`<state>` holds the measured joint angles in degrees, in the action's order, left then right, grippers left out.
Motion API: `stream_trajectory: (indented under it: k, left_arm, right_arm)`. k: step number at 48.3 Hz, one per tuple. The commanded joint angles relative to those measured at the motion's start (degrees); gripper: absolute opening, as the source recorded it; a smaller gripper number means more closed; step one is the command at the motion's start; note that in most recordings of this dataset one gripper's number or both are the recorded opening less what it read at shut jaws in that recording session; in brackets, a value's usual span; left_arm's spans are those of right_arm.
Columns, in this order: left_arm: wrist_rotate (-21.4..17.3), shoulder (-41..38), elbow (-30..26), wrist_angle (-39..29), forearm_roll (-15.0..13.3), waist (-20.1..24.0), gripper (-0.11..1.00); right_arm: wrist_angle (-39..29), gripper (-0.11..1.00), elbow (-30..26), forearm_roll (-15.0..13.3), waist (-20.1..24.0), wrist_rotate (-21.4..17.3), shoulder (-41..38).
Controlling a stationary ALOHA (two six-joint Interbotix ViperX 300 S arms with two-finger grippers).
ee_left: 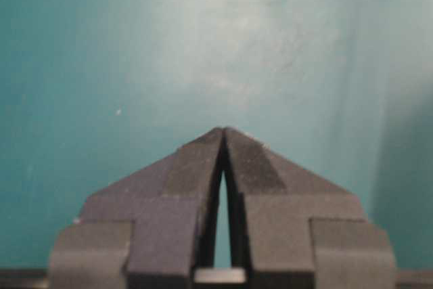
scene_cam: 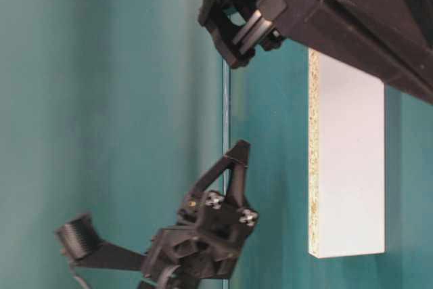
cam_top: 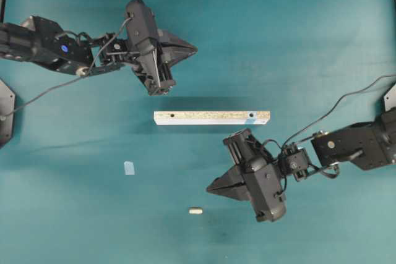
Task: Insert the rod into the hole on the wooden board.
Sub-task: 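Move the left gripper to the white board's left end and grasp it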
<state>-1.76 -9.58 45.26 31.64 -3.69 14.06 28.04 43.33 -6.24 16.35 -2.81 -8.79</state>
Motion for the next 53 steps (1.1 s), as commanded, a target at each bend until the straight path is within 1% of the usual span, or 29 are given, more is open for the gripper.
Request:
stream_trajectory:
  k: [1, 6, 14, 16, 17, 22, 28, 30, 32, 34, 39, 44, 49, 53]
  left_arm:
    - [-0.6, 3.4, -0.3, -3.0, 0.2, -0.6, 0.09]
    - [-0.6, 4.6, 0.4, -5.4, 0.1, -0.9, 0.09]
    - [-0.6, 5.4, 0.5, -6.2, 0.1, -1.8, 0.1]
    - [-0.6, 5.4, 0.3, -6.3, 0.1, -2.1, 0.14]
    - [-0.6, 5.4, 0.2, -6.3, 0.2, -2.4, 0.18]
    - [-0.4, 5.5, -0.4, -6.9, 0.1, -3.3, 0.47]
    - [-0.5, 6.4, -1.2, -10.2, 0.1, -4.0, 0.83]
    - [-0.6, 6.9, -1.5, -11.4, 0.2, -4.1, 0.92]
    - [-0.6, 7.5, -1.7, -12.4, 0.2, -4.4, 0.97]
    - [-0.5, 8.2, -1.8, -13.6, 0.2, -4.8, 1.0]
    - [-0.5, 10.0, -2.0, -16.1, 0.1, -6.5, 1.0]
    - [-0.4, 11.9, -2.1, -19.8, 0.2, -8.3, 1.0]
    - [-0.3, 12.7, -2.2, -24.5, 0.1, -10.3, 1.0]
    - [-0.3, 12.2, -2.4, -27.3, 0.2, -11.4, 1.0]
  right_arm:
    - [-2.6, 0.0, -1.0, 0.1, 1.1, -0.4, 3.0]
    - [-4.9, 0.0, -1.0, 0.1, 1.6, -1.8, 4.0]
    - [-7.8, 0.0, -1.0, 0.1, 1.9, -3.7, 5.0]
    - [-8.3, -0.01, -0.9, 0.1, 2.0, -4.0, 5.1]
    - [-8.4, 0.0, -0.9, 0.0, 1.9, -4.0, 5.0]
    - [-8.9, -0.01, -0.8, 0.0, 2.0, -4.2, 5.0]
    - [-8.9, -0.01, -0.7, 0.1, 2.0, -4.3, 5.1]
    - [-9.0, 0.0, -0.6, 0.0, 2.0, -4.3, 5.1]
    - [-9.1, -0.01, -0.5, 0.1, 2.0, -4.3, 5.1]
    - [-9.3, 0.0, -0.5, 0.0, 2.0, -4.2, 5.1]
    - [-11.2, 0.0, -1.1, 0.1, 1.9, -4.3, 5.3]
    - [-14.4, 0.0, -2.3, 0.0, 2.0, -4.3, 6.0]
    - [-19.9, -0.01, -4.0, 0.0, 2.0, -4.3, 6.6]
    - [-26.5, 0.0, -5.9, 0.0, 1.9, -4.4, 6.7]
